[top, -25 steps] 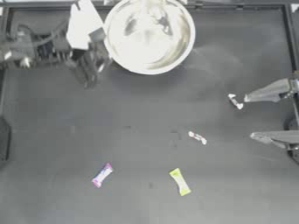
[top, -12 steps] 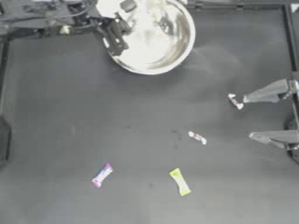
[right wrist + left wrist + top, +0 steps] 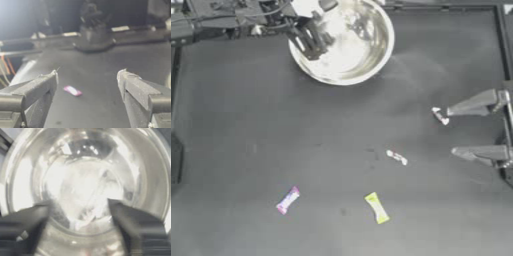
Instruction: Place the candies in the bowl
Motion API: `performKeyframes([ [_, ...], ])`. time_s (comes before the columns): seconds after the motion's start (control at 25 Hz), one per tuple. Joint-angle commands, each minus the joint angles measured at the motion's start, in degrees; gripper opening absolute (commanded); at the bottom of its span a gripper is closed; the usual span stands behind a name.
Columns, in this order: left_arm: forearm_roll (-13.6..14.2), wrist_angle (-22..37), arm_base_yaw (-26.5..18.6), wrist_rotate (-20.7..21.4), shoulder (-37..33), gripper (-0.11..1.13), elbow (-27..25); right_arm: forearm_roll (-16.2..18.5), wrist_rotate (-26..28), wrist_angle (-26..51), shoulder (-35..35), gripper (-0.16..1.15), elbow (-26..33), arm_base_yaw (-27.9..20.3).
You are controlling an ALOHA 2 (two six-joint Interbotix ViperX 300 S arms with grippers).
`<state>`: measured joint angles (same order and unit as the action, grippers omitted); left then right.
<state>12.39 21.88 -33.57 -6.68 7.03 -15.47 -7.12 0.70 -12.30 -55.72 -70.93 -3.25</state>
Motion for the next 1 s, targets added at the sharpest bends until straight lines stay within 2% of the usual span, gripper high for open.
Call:
performKeyframes([
  [0.04, 0.00, -0.62, -0.09, 0.00, -2.37, 0.96, 1.58, -1.41, -0.09, 1.93, 0.26, 1.00, 1.93, -1.32],
  [0.16, 0.00, -0.62, 0.00, 0.00, -3.87, 0.94, 0.97, -3.25, -0.09, 4.31, 0.00, 1.00, 2.64, -3.25],
  [0.32, 0.00, -0.62, 0.88, 0.09, -7.73, 0.95, -0.79, -7.91, -0.09, 12.48, -1.58, 0.99, 4.13, -10.99],
  [0.4, 0.00, -0.62, 1.85, 0.09, -10.37, 0.95, -2.20, -8.70, -0.18, 18.28, -2.29, 0.99, 5.36, -15.21],
  [0.48, 0.09, -0.70, 2.81, 0.09, -13.27, 0.95, -4.04, -8.61, -0.18, 23.64, -2.81, 0.99, 6.77, -18.54],
  [0.68, 0.00, -0.62, 5.54, 0.00, -18.81, 0.95, -8.09, -7.82, -0.09, 32.96, -2.81, 0.99, 9.40, -23.38],
  [0.84, -0.09, -0.62, 8.35, -0.18, -21.88, 0.95, -10.55, -7.65, 0.00, 38.23, -1.41, 0.99, 10.55, -26.98],
  [1.0, -0.44, -0.62, 11.07, -0.35, -24.61, 0.95, -13.27, -7.65, 1.32, 41.66, 0.44, 0.99, 10.28, -32.70],
])
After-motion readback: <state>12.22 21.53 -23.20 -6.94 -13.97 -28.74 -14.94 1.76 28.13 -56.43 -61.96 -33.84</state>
